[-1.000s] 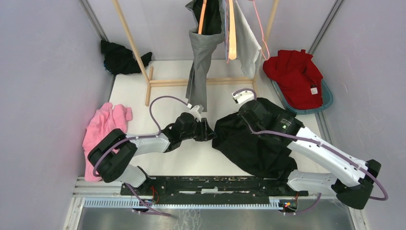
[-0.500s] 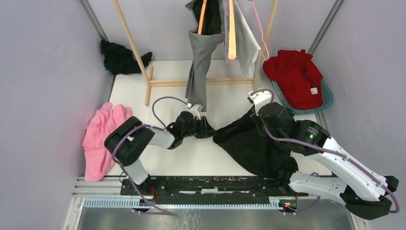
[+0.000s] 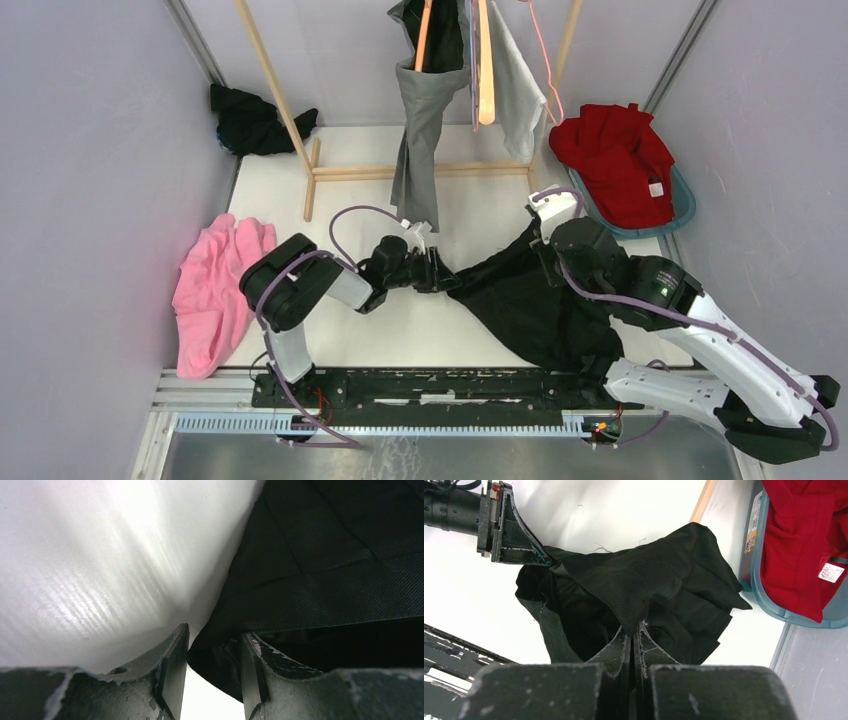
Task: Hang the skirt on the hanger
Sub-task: Adjust the skirt at the center of the board.
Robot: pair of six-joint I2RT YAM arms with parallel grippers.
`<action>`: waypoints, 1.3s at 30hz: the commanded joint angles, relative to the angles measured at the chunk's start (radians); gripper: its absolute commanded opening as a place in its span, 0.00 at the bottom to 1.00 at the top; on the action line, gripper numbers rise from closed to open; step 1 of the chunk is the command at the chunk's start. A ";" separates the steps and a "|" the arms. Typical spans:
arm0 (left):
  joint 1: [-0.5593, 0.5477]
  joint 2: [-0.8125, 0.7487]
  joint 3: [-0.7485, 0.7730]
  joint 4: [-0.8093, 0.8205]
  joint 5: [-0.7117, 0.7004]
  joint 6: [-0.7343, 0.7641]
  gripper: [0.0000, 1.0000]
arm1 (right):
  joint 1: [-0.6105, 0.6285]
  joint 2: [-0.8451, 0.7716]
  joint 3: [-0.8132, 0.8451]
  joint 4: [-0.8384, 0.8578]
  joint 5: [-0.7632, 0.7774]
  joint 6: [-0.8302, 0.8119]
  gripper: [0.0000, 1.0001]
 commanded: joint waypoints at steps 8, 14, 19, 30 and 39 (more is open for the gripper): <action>-0.046 -0.033 0.062 -0.006 -0.027 0.021 0.04 | 0.003 -0.030 0.052 0.045 -0.018 0.009 0.01; -0.028 -0.279 0.142 -0.320 -0.160 0.129 0.03 | 0.004 -0.016 0.050 0.091 -0.039 0.008 0.01; 0.075 -0.454 0.307 -0.624 -0.163 0.194 0.03 | 0.003 0.025 0.065 0.167 -0.050 -0.016 0.01; 0.333 -0.610 0.773 -0.980 -0.169 0.285 0.03 | -0.032 0.293 0.302 0.412 -0.018 -0.045 0.01; 0.331 -0.826 0.569 -0.994 -0.117 0.200 0.03 | -0.068 0.221 0.041 0.496 -0.218 -0.008 0.01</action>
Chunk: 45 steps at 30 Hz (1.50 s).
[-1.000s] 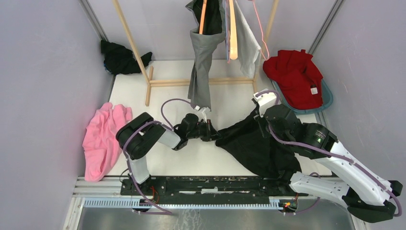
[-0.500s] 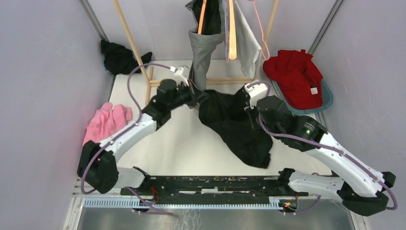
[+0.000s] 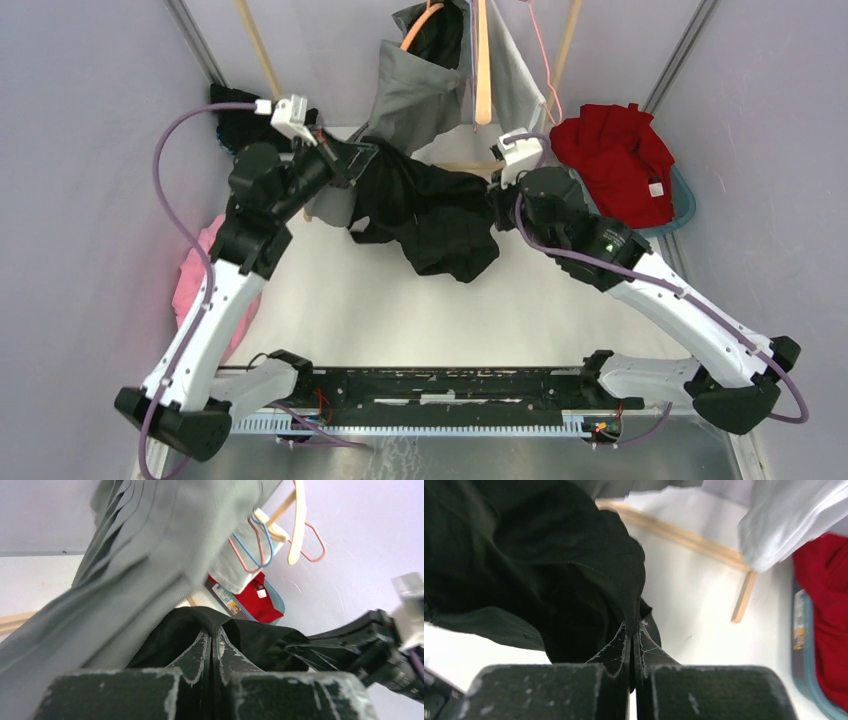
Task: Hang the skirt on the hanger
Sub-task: Adjust the skirt at the center of the board.
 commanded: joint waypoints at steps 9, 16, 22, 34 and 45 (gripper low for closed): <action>-0.168 -0.217 -0.618 0.021 -0.035 -0.184 0.03 | 0.000 -0.163 -0.689 0.234 -0.252 0.211 0.01; -0.306 -0.278 -0.692 -0.050 -0.142 -0.237 0.04 | 0.001 -0.280 -0.795 0.184 -0.246 0.253 0.02; -0.340 -0.344 -0.744 -0.098 -0.169 -0.278 0.05 | 0.004 -0.322 -0.876 0.180 -0.279 0.303 0.08; -0.488 -0.321 -0.774 -0.100 -0.182 -0.325 0.05 | 0.069 -0.299 -0.836 0.117 -0.216 0.321 0.41; -0.560 -0.296 -0.770 -0.103 -0.232 -0.334 0.05 | 0.254 -0.184 -0.733 0.089 -0.033 0.246 0.46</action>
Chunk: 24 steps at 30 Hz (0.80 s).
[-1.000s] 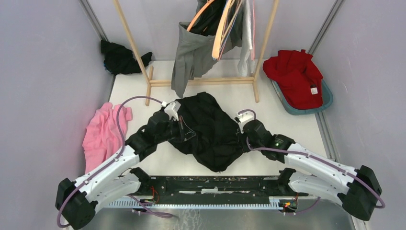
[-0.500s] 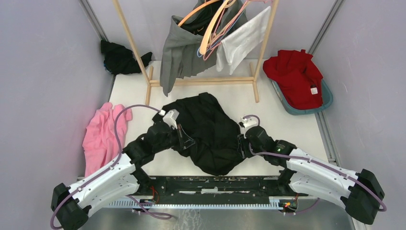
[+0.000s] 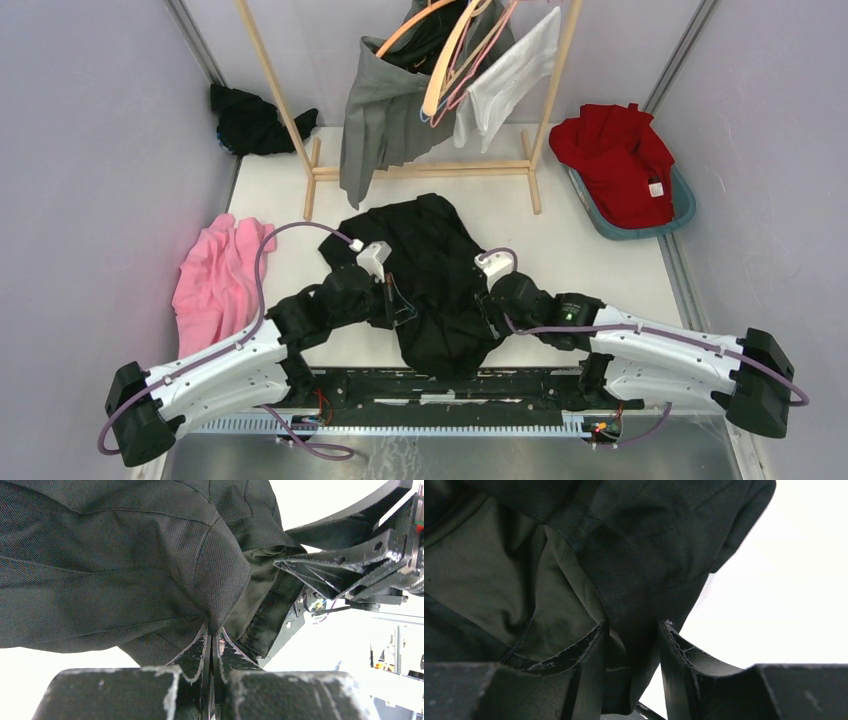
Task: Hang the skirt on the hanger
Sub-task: Adjust the skirt at the center of the board.
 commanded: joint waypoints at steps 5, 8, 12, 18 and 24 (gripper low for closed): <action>-0.010 0.002 -0.002 0.012 -0.030 -0.027 0.05 | 0.070 0.072 0.105 -0.006 0.202 -0.070 0.47; -0.011 -0.006 -0.002 -0.004 -0.034 -0.027 0.05 | 0.070 0.086 0.121 0.008 0.271 -0.076 0.52; -0.012 -0.028 -0.002 -0.036 -0.036 -0.026 0.05 | 0.070 0.156 0.155 0.021 0.296 -0.097 0.57; -0.012 -0.059 0.004 -0.066 -0.043 -0.027 0.05 | 0.069 0.221 0.151 0.064 0.244 -0.095 0.55; -0.012 -0.081 0.021 -0.101 -0.058 -0.018 0.05 | 0.060 0.219 0.136 0.071 0.254 -0.074 0.39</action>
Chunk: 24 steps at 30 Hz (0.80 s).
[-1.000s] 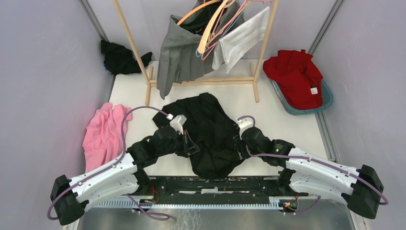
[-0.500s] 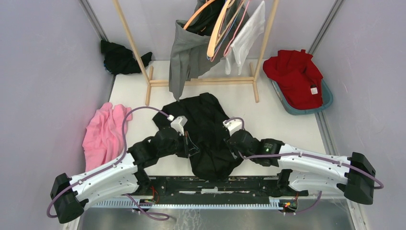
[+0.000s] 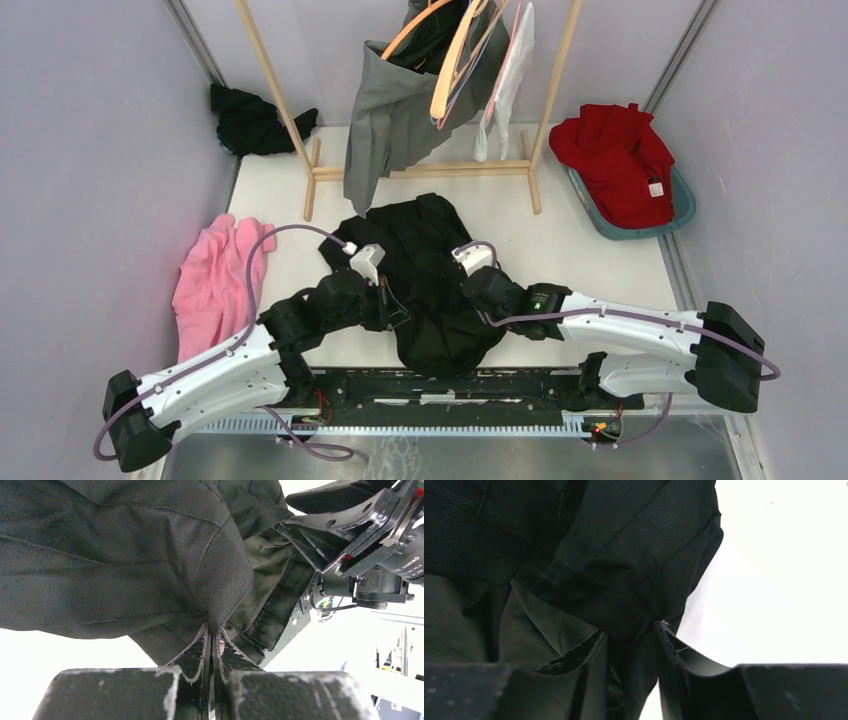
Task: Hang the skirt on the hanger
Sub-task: Adjust the skirt at the center of the board.
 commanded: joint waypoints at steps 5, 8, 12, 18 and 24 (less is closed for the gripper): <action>-0.004 -0.026 0.081 -0.083 -0.051 0.013 0.05 | -0.068 -0.038 0.048 0.035 0.045 0.023 0.01; -0.003 -0.031 0.115 -0.125 -0.073 0.037 0.06 | -0.106 -0.068 0.063 0.042 0.081 0.021 0.01; -0.003 -0.049 0.130 -0.160 -0.089 0.046 0.06 | -0.161 -0.137 0.072 0.064 0.115 0.023 0.01; -0.002 -0.038 0.208 -0.218 -0.174 0.096 0.08 | -0.208 -0.166 0.134 0.093 0.100 -0.012 0.01; 0.027 0.041 0.282 -0.229 -0.256 0.161 0.09 | -0.276 -0.057 0.196 0.204 0.026 -0.041 0.01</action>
